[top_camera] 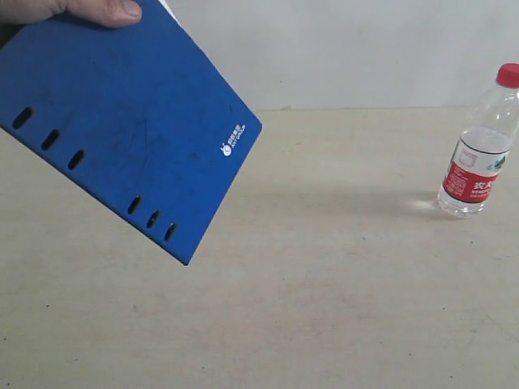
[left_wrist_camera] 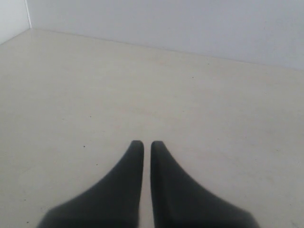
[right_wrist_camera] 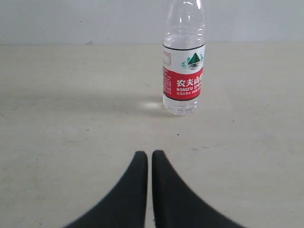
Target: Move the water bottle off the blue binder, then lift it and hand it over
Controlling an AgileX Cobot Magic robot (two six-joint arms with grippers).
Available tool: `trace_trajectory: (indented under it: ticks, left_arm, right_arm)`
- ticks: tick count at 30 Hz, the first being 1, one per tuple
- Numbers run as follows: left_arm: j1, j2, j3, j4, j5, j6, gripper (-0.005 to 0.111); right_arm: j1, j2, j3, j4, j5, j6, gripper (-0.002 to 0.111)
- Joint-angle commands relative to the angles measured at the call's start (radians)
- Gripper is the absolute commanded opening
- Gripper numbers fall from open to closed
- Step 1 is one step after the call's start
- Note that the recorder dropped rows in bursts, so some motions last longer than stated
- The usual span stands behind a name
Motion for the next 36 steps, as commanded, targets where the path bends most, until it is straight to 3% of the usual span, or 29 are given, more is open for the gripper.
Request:
trace_trajectory:
  ticks: [1, 9, 16, 22, 36]
  left_arm:
    - [0.002, -0.003, 0.004, 0.0, -0.006, 0.004, 0.005]
    - [0.002, -0.003, 0.004, 0.0, -0.006, 0.004, 0.005]
    - [0.002, -0.003, 0.004, 0.0, -0.006, 0.004, 0.005]
    - [0.002, -0.003, 0.004, 0.0, -0.006, 0.004, 0.005]
    - [0.002, -0.003, 0.004, 0.0, -0.006, 0.004, 0.005]
  right_arm:
    - [0.001, -0.004, -0.001, -0.011, 0.005, 0.017, 0.001]
    - [0.001, -0.004, -0.001, -0.011, 0.013, 0.03, 0.001]
    - [-0.058, -0.004, -0.001, -0.011, 0.015, 0.04, 0.001]
    - [0.019, -0.004, -0.001, -0.011, 0.015, 0.038, 0.001]
    - [0.023, -0.004, -0.001, -0.011, 0.011, 0.04, 0.001]
